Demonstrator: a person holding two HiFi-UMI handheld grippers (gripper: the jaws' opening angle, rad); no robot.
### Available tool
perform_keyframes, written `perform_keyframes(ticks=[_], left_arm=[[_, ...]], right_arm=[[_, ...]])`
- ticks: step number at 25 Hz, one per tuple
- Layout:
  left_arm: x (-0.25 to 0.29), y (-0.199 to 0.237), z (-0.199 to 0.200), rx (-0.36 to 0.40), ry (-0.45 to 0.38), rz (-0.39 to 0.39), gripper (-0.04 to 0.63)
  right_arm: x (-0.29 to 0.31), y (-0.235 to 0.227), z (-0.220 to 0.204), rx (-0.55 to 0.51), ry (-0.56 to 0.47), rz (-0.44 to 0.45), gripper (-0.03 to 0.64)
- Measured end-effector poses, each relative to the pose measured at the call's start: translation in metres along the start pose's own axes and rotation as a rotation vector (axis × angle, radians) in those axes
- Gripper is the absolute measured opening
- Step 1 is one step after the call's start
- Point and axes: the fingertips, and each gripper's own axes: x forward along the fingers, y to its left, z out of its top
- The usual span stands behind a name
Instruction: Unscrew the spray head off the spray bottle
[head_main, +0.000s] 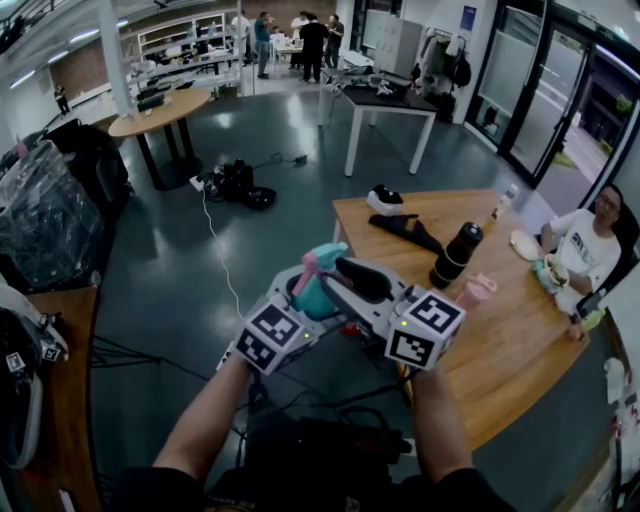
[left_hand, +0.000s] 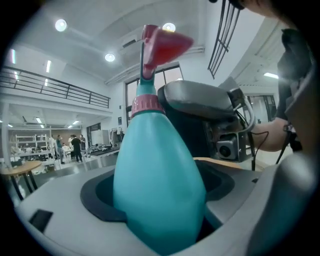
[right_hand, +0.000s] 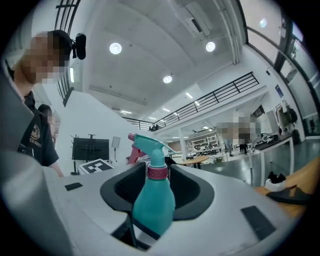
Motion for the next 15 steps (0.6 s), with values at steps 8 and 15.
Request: perform_keyframes(ticks=[8, 15], left_arm=[[0.002, 0.002, -0.006, 0.015, 0.026, 0.028, 0.422], [-0.006, -0.022, 0.005, 0.010, -0.021, -0.148, 0.422]], right_arm=[[0.005, -0.002, -0.001, -0.025, -0.001, -0.028, 0.141], [-0.005, 0.012, 0.003, -0.058, 0.023, 0.145, 0.140]])
